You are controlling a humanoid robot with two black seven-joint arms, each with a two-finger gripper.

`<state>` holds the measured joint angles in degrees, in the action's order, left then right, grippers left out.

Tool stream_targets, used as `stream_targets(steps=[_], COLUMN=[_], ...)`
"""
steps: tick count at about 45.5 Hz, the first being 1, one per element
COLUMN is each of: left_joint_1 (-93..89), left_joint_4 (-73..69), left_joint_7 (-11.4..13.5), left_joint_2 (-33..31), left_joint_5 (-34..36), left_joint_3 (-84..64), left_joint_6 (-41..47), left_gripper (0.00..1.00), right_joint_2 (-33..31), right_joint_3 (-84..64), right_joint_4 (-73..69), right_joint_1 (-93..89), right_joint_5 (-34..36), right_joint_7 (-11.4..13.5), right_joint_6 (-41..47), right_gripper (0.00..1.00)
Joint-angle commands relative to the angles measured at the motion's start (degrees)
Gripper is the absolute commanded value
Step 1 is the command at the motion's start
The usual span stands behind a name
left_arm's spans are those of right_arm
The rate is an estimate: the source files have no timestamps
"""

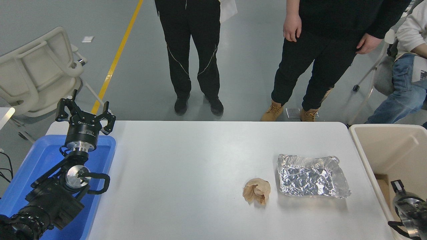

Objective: Pick up foil plate and place in dustbin

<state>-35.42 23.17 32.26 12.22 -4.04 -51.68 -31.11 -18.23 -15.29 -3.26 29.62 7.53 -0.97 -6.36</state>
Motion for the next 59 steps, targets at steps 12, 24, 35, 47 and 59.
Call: stream_targets(steps=[12, 24, 35, 47, 59], left_joint_1=[0.0, 0.0, 0.0, 0.0, 0.0], left_joint_4=[0.0, -0.1, -0.1, 0.0, -0.1], left_joint_7=[0.0, 0.0, 0.0, 0.0, 0.0], left_joint_2=[0.0, 0.0, 0.0, 0.0, 0.0], left_joint_5=[0.0, 0.0, 0.0, 0.0, 0.0], left_joint_3=[0.0, 0.0, 0.0, 0.0, 0.0], left_joint_6=[0.0, 0.0, 0.0, 0.0, 0.0], left_gripper=[0.99, 0.99, 0.99, 0.99, 0.99], right_joint_2=[-0.1, 0.0, -0.1, -0.1, -0.1], right_joint_3=[0.0, 0.0, 0.0, -0.1, 0.0], right_joint_4=[0.0, 0.0, 0.0, 0.0, 0.0], right_joint_1=[-0.1, 0.0, -0.2, -0.2, -0.2], right_joint_5=[-0.1, -0.1, 0.0, -0.1, -0.1], right_joint_7=[0.0, 0.0, 0.0, 0.0, 0.0], right_joint_6=[0.1, 0.0, 0.0, 0.1, 0.1], right_gripper=[0.00, 0.00, 0.00, 0.00, 0.00])
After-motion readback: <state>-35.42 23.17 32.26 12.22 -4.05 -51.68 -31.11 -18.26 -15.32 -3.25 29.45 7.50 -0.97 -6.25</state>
